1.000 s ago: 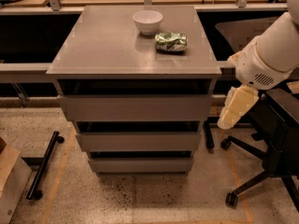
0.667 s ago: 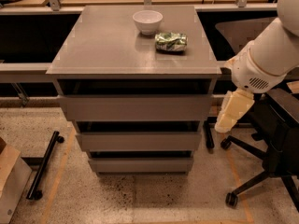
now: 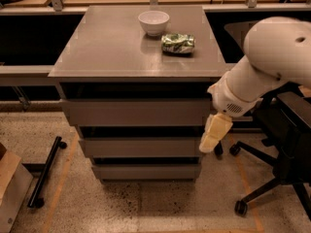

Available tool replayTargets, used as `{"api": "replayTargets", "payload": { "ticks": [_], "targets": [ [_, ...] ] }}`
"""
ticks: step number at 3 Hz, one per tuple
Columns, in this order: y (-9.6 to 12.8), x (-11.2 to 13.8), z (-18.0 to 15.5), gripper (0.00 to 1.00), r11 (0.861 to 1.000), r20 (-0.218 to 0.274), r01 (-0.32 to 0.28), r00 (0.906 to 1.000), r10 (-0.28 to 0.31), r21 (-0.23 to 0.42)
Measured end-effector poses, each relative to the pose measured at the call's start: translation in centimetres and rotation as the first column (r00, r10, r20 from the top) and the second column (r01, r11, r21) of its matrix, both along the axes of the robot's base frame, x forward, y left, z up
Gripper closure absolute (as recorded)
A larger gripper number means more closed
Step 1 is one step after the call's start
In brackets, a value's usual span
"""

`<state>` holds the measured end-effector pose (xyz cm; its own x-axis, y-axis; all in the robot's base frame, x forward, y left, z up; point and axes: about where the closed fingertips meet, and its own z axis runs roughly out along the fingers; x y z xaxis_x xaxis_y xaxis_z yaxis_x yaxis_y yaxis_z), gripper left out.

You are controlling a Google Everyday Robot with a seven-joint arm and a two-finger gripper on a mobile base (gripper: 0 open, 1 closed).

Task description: Open middle drawer

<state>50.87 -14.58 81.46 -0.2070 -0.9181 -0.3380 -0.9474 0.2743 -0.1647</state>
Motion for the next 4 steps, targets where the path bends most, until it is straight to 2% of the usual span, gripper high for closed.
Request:
{"api": "replayTargets", "payload": {
  "ticks": [1, 2, 3, 4],
  "targets": [
    [2.0, 1.2, -4.2, 0.00, 0.999, -0.034, -0.018, 0.9992, 0.019, 0.044],
    [4.7, 2.0, -8.8, 0.00, 0.994, -0.102, -0.025, 0.9941, 0.036, 0.107],
    [4.8, 2.1, -9.7, 0.00, 0.993, -0.119, -0.024, 0.9922, 0.037, 0.113],
    [5.3, 2.1, -10.7, 0.00, 0.996, -0.130, -0.009, 0.9913, 0.020, 0.088]
  ]
}}
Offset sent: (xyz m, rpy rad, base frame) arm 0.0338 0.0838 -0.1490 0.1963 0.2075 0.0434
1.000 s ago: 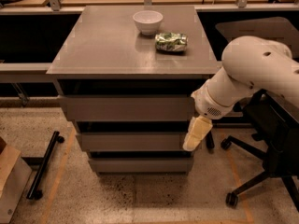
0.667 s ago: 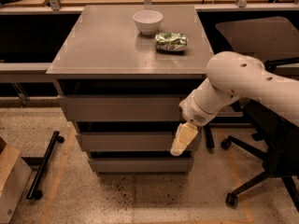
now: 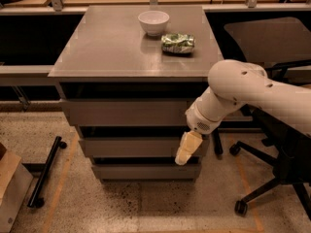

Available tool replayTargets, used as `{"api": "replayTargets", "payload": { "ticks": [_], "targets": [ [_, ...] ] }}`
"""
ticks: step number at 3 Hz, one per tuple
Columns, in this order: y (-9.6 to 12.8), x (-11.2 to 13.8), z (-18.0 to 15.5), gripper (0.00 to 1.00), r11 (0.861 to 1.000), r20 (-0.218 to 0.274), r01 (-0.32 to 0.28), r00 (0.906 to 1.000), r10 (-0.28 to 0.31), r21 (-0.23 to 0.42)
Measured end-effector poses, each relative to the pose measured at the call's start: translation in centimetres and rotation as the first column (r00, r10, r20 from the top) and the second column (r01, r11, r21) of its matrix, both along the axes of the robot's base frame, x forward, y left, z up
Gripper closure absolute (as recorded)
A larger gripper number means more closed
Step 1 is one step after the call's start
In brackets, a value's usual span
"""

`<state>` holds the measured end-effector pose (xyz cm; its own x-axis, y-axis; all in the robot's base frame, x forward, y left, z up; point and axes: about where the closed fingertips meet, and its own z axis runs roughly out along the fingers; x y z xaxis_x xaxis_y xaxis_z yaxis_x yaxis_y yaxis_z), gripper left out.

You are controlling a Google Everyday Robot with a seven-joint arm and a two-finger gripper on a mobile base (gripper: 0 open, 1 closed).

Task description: Open middle drawer

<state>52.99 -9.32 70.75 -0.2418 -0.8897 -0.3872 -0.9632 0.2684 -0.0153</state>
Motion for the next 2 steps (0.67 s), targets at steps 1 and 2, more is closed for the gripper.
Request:
{"api": "replayTargets", "payload": {
  "ticks": [1, 2],
  "targets": [
    [0.9, 0.8, -2.1, 0.00, 1.000, -0.007, -0.017, 0.9998, 0.017, 0.024],
    [0.9, 1.7, -4.4, 0.00, 0.996, 0.001, -0.044, 0.9990, 0.044, 0.076]
  ]
}}
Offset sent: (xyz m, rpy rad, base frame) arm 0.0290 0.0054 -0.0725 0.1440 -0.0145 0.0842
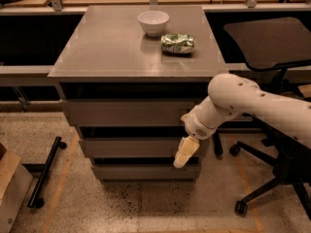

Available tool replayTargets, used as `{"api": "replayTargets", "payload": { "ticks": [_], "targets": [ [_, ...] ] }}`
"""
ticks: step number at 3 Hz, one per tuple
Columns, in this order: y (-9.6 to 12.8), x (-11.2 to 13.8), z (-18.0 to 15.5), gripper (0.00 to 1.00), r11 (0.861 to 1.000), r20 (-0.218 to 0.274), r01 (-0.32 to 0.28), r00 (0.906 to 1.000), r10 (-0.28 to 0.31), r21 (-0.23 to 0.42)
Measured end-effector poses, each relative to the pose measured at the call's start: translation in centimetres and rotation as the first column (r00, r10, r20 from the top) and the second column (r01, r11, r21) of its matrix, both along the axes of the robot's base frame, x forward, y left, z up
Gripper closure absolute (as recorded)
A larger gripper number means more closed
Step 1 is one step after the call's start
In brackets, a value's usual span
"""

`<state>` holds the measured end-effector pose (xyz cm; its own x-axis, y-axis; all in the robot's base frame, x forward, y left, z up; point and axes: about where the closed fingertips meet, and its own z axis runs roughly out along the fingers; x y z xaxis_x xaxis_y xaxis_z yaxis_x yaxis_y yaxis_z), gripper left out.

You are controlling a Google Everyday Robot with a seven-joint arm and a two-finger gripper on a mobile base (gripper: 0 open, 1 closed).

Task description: Open middle drawer

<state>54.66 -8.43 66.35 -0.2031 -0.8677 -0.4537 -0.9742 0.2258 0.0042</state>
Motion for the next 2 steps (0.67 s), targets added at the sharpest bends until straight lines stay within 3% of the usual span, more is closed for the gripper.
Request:
{"api": "replayTargets", "payload": {
  "ticks": [2],
  "targets": [
    [-0.6, 1.7, -4.2, 0.00, 0.992, 0.001, -0.041, 0.9992, 0.041, 0.116]
  ]
}}
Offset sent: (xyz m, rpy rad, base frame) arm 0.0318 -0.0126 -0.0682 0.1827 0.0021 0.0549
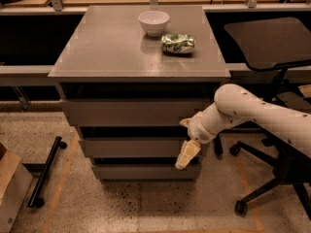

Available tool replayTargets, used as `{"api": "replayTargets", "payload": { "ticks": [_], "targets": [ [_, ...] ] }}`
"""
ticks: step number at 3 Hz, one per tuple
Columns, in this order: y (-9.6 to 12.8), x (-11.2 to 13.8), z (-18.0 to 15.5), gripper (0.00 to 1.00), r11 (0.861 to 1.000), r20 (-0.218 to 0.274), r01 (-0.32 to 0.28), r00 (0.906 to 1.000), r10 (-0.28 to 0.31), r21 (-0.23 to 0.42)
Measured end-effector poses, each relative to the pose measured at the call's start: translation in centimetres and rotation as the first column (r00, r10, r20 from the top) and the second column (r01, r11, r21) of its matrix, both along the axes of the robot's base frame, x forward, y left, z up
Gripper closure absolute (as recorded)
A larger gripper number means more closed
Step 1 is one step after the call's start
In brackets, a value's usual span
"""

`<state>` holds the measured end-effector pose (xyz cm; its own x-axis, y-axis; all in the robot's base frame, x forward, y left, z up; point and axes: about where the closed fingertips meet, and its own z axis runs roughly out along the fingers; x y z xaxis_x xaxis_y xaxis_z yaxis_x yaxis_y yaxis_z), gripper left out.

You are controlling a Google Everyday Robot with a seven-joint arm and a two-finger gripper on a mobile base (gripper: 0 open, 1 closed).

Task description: Open middle drawer

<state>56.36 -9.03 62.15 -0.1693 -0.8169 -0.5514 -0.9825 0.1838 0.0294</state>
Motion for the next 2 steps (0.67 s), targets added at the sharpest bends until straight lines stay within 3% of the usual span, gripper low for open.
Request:
{"api": "replayTargets", "payload": {
  "ticks": [2],
  "targets": [
    [0.1, 2.0, -4.3, 0.00, 0.999, -0.042, -0.036, 0.9984, 0.037, 0.016]
  ]
}}
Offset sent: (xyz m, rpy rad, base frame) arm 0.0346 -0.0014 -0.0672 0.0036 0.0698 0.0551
